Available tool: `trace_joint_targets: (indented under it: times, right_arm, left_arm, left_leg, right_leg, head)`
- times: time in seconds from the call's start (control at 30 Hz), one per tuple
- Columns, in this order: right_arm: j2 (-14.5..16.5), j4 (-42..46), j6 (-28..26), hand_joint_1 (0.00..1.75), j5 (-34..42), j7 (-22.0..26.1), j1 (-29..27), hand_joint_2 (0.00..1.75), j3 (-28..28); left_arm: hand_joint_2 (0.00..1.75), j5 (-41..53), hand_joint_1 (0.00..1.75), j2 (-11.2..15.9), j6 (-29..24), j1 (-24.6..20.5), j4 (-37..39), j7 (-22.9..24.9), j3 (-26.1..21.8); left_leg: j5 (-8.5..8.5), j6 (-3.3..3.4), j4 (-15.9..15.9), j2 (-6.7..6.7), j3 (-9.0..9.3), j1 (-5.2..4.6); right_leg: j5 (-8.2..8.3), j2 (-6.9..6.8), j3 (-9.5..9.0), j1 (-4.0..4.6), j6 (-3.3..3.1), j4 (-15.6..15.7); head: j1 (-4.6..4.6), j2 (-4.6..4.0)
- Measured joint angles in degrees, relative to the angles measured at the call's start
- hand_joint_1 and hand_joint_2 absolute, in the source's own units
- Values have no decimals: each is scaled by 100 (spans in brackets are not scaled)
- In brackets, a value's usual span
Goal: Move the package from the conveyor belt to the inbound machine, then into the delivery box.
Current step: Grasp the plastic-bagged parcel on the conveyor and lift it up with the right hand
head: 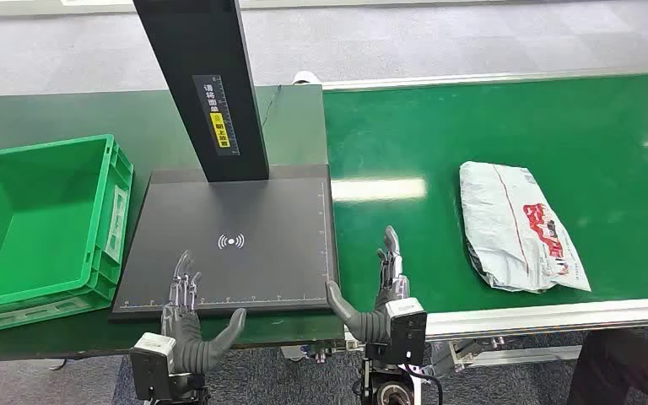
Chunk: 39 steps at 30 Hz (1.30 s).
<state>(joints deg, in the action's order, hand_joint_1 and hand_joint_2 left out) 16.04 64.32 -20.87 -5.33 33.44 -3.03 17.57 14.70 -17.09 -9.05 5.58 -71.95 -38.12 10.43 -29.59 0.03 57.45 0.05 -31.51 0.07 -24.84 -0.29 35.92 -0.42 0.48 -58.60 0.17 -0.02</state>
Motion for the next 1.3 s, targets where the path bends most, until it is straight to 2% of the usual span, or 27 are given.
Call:
trace_joint_targets:
  times: [0.17, 0.3, 0.43, 0.6, 0.77, 0.87, 1.0, 1.1, 1.2, 1.3]
  right_arm:
    - [-4, 1, -51, 0, -46, -27, 0, 175, 2]
    - [-40, 61, -356, 0, -496, -339, -20, 175, -6]
    - [-193, 332, -548, 0, -1662, -1013, -43, 175, -191]
    - [-597, 464, -407, 0, -3061, -1718, 227, 175, -771]
    - [-1243, -387, -175, 0, -3965, -2337, 1190, 175, -1569]
    - [-1720, -1386, -27, 0, -4377, -2695, 1968, 175, -2046]
    - [-2432, -2823, 495, 0, -4762, -3445, 3079, 175, -2581]
    - [-2755, -3505, 833, 0, -4920, -3795, 3613, 175, -2759]
    - [-2914, -3938, 1369, 0, -4986, -3926, 3893, 175, -2843]
    - [-3022, -4223, 2253, 0, -4951, -3599, 4014, 175, -2903]
  left_arm:
    - [175, 13, 0, 0, 0, 0, 0, 0, 0]
    - [175, 29, 0, -2, 3, 3, 0, 1, 0]
    - [175, 67, 0, -2, 72, 10, -11, 26, -10]
    - [175, 39, 0, -2, 186, 3, -15, 1, -34]
    - [175, -67, 0, 0, 297, -69, 8, -101, -52]
    - [175, -124, 0, 1, 380, -119, 19, -126, -63]
    - [175, -193, 0, 13, 457, -179, 45, -133, -85]
    - [175, -239, 0, 27, 495, -192, 66, -146, -121]
    - [175, -297, 0, 37, 553, -220, 88, -175, -145]
    - [175, -357, 0, 55, 663, -271, 119, -183, -152]
  left_leg:
    - [0, 0, 0, 0, 0, 0]
    - [0, 0, 0, 0, 1, 0]
    - [0, 0, 1, 0, 1, -1]
    - [-1, 2, 2, 0, 0, -6]
    - [5, 11, 5, 0, 1, -11]
    - [13, 22, 6, -1, -1, -21]
    - [25, 38, 7, -8, -7, -32]
    - [24, 38, 7, -7, -8, -33]
    - [24, 38, 6, -8, -11, -33]
    - [24, 38, 5, -11, -15, -32]
  right_leg:
    - [0, 0, 0, 0, 0, 0]
    - [0, 0, 0, 0, 0, 0]
    - [0, -1, -1, -1, 0, 1]
    - [2, 0, -4, -8, 2, 2]
    - [13, 0, -7, -13, 15, 3]
    - [23, -2, -4, -22, 22, 3]
    - [29, -12, 0, -33, 28, 2]
    - [30, -11, 2, -33, 29, 1]
    - [29, -11, 6, -33, 29, 2]
    - [29, -14, 8, -32, 29, 1]
  head:
    - [0, 0]
    - [-1, 0]
    - [-2, 0]
    - [-2, 1]
    - [-2, 1]
    - [-5, 1]
    - [-4, 0]
    - [-4, 0]
    - [-5, 1]
    - [-5, 1]
